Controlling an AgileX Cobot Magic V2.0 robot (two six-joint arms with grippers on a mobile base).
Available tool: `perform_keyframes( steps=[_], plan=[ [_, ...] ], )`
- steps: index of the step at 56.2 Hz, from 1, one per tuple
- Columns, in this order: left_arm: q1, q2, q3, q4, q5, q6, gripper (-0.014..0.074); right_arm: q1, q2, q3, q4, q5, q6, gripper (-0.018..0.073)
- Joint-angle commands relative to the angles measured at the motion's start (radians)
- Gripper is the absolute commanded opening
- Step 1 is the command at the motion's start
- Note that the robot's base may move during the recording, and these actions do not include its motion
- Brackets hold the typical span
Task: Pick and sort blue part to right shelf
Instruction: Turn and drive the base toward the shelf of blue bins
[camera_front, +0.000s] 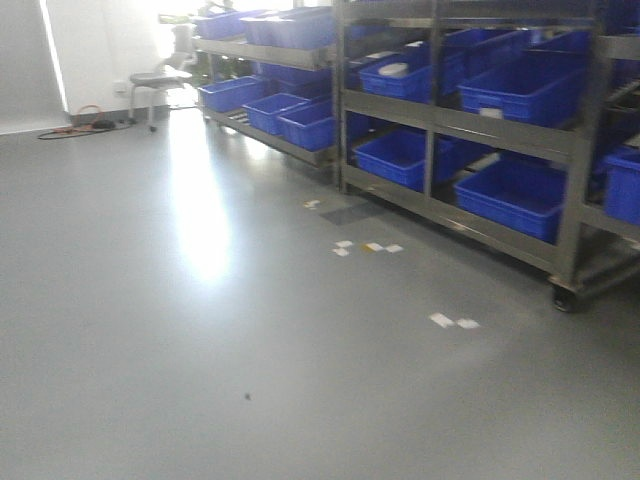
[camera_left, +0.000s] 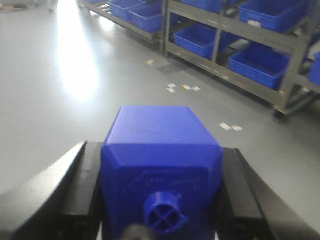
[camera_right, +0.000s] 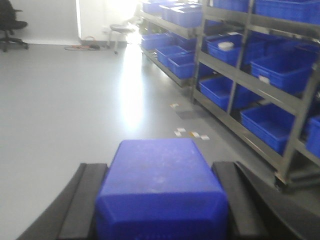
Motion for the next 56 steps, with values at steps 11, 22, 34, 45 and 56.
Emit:
perform_keyframes(
  steps=[11,22,34,45,56],
  plan=[
    [0.001,0.038,-0.033,-0.006,-0.095,-0.006,0.0335,0.002,0.035,-0.032,-0.015,-0.086,-0.004,0.0205],
    [0.001,0.038,-0.033,-0.006,-0.095,-0.006,0.0335,0.002,0.035,-0.032,-0.015,-0.087,-0.004,0.0205],
    [0.001,0.038,-0.033,-0.006,-0.095,-0.006,0.0335,0.002,0.035,-0.032,-0.015,-0.088,-0.004,0.0205],
    [0.001,0.038,-0.033,-0.006,-0.096,-0.006,0.0335,0.002,0.035,-0.032,-0.015,-0.089,-0.004,0.0205],
    [0.001,0.036,-0.033,-0.006,-0.096,-0.006,0.0335,0.001,0.030,-0.032,-0.015,-0.090,-0.004,0.0205]
  ],
)
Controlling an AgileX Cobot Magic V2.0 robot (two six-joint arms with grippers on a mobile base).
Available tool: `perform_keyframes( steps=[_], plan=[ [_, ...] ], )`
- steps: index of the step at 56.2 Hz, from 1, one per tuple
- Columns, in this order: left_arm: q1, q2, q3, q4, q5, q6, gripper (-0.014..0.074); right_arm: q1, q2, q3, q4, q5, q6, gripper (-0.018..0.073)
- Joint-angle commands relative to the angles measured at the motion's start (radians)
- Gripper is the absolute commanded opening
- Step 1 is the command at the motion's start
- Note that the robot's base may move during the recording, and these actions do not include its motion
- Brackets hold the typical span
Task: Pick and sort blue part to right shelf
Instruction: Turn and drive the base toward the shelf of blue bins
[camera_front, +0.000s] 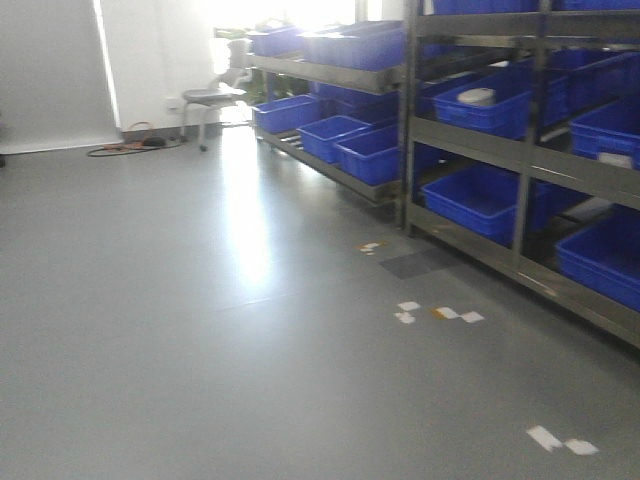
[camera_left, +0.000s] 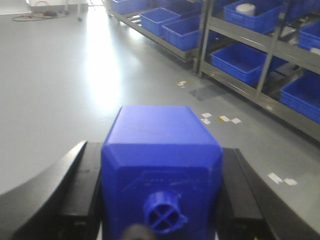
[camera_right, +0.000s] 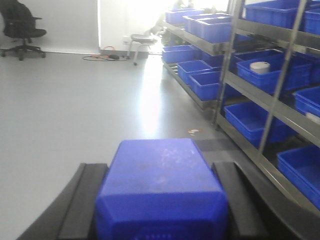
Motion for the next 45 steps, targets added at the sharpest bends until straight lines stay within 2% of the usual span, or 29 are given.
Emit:
perform_keyframes(
  steps=[1,45],
  plan=[
    [-0.001,0.011,-0.033,-0.004,-0.093,-0.006,0.0335,0.001,0.014,-0.032,-0.015,-0.094,-0.004,0.0205],
    [-0.001,0.012,-0.033,-0.004,-0.092,-0.006,0.0335,0.001,0.011,-0.032,-0.015,-0.095,-0.004,0.0205]
  ],
)
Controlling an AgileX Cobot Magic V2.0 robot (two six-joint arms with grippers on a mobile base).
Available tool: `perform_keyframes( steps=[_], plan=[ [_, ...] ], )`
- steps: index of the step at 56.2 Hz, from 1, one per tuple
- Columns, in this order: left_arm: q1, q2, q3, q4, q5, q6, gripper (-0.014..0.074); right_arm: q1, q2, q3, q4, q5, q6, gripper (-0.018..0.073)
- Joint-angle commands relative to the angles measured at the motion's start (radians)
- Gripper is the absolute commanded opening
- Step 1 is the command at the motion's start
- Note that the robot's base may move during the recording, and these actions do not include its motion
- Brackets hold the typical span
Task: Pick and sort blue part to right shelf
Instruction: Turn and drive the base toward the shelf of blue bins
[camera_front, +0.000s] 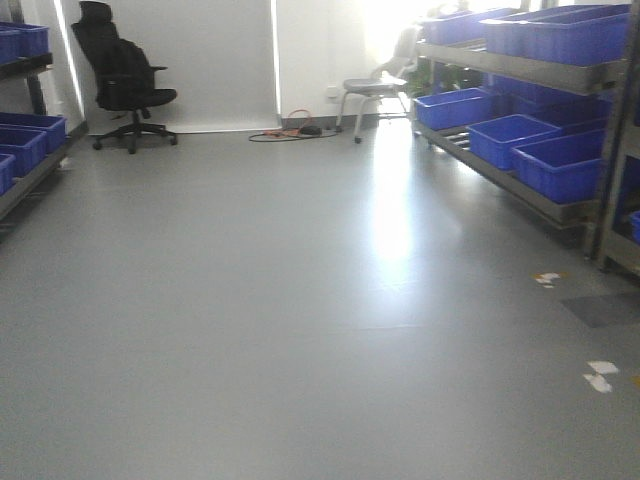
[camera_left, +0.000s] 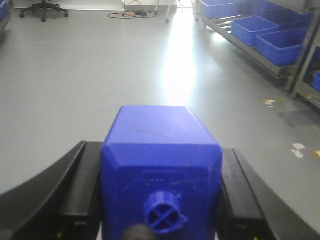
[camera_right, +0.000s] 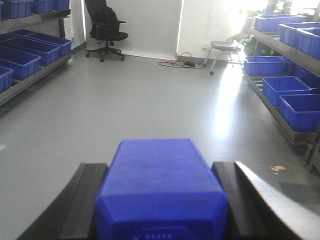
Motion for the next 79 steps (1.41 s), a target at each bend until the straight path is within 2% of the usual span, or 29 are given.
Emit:
perform_keyframes(
  steps=[1,79],
  plan=[
    [-0.001,0.012,-0.033,-0.004,-0.092,-0.006,0.0335,0.001,0.013,-0.032,-0.015,-0.095,-0.004,0.0205],
    [-0.001,0.012,-0.033,-0.004,-0.092,-0.006,0.0335,0.001,0.013,-0.032,-0.015,-0.095,-0.004,0.0205]
  ],
)
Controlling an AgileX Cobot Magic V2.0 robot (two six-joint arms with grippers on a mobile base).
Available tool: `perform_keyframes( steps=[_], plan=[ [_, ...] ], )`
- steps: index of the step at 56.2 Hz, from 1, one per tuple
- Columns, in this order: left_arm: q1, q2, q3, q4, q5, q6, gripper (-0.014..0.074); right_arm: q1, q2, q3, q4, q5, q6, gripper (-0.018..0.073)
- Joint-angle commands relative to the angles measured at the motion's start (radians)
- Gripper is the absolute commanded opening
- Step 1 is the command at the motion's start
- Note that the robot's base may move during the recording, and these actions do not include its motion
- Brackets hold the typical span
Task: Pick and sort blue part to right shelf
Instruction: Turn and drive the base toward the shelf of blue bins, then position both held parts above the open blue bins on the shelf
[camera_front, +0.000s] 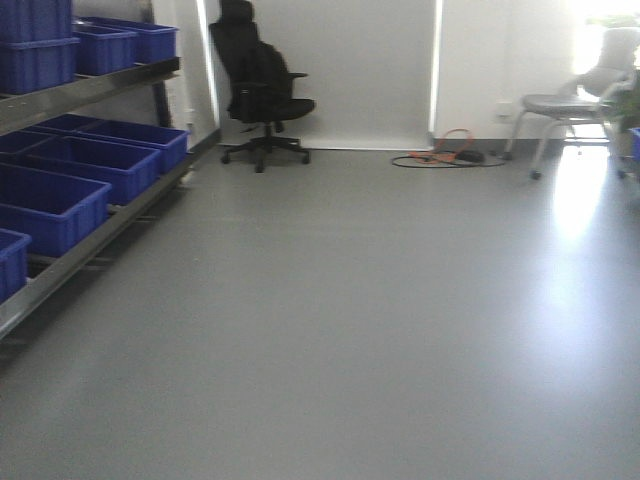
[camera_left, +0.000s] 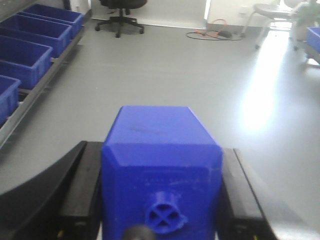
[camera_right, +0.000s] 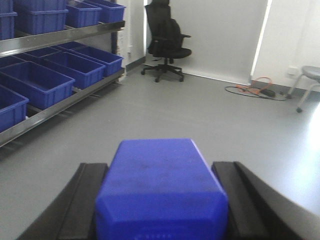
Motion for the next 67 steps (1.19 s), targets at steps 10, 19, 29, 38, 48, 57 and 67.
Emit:
perform_keyframes(
  steps=[10,19,29,38,48,57,67],
  plan=[
    [-0.001,0.012,-0.033,-0.004,-0.092,-0.006,0.0335,0.001,0.014,-0.032,-0.015,-0.095,-0.004,0.0205],
    [-0.001,0.012,-0.033,-0.004,-0.092,-0.006,0.0335,0.001,0.014,-0.032,-0.015,-0.095,-0.004,0.0205],
    [-0.001,0.012,-0.033,-0.004,-0.092,-0.006,0.0335,0.001,0.014,-0.032,-0.015,-0.095,-0.004,0.0205],
    [-0.001,0.014,-0.033,-0.004,-0.092,-0.006,0.0335,0.001,0.014,-0.032,-0.015,-0.095,-0.004,0.0205],
    [-0.001,0.014,-0.033,-0.004,-0.092,-0.006,0.0335,0.001,0.014,-0.032,-0.015,-0.095,-0.004,0.0205],
    [-0.001,0.014,-0.033,-0.004,-0.092,-0.006,0.0335,0.001,0.014,-0.032,-0.015,-0.095,-0.004,0.0205],
    [-0.001,0.014,-0.033,-0.004,-0.092,-0.006,0.0335,0.001,0.014,-0.032,-0.015,-0.095,-0.004,0.0205]
  ],
)
